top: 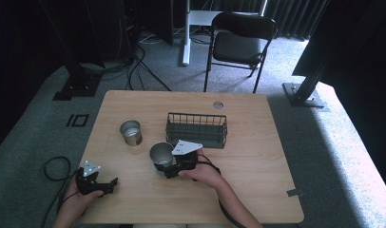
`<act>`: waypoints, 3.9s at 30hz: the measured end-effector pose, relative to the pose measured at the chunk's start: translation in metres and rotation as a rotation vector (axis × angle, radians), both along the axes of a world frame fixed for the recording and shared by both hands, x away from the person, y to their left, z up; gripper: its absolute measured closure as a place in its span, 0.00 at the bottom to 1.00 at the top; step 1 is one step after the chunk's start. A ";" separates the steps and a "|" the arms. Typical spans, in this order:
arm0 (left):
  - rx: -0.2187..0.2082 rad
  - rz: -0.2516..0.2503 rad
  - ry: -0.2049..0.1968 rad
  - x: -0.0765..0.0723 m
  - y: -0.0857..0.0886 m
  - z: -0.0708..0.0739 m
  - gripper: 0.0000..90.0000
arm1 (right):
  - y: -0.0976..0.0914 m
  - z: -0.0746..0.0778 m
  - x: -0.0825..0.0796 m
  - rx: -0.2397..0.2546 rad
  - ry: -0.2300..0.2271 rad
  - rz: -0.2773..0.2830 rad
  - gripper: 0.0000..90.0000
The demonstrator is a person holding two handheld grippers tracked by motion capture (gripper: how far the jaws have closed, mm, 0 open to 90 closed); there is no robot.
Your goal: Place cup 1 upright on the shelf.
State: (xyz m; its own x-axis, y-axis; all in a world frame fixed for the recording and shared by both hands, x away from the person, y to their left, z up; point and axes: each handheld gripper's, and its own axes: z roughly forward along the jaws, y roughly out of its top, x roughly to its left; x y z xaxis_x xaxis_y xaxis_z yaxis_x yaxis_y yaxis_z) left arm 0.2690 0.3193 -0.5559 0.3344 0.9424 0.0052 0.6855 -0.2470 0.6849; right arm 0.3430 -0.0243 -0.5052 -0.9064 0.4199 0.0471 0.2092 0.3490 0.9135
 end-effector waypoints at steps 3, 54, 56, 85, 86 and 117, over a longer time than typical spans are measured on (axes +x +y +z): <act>0.000 0.000 0.000 0.000 0.000 0.000 0.00 | 0.000 0.003 0.001 -0.002 0.000 -0.004 0.15; 0.000 0.000 -0.001 0.000 0.000 0.000 0.00 | -0.045 0.120 0.045 0.155 -0.192 -0.425 0.15; 0.000 0.000 -0.001 0.000 0.000 0.000 0.00 | -0.046 0.120 0.047 0.149 -0.196 -0.447 0.15; 0.000 0.000 0.000 0.000 0.000 0.000 0.00 | -0.085 0.054 0.075 0.047 -0.114 -0.905 0.15; 0.000 0.000 0.000 0.000 0.000 0.000 0.00 | -0.085 0.053 0.075 0.048 -0.116 -0.907 0.15; 0.000 0.000 0.000 0.000 0.000 0.000 0.00 | -0.088 0.028 0.077 0.048 -0.049 -0.899 0.13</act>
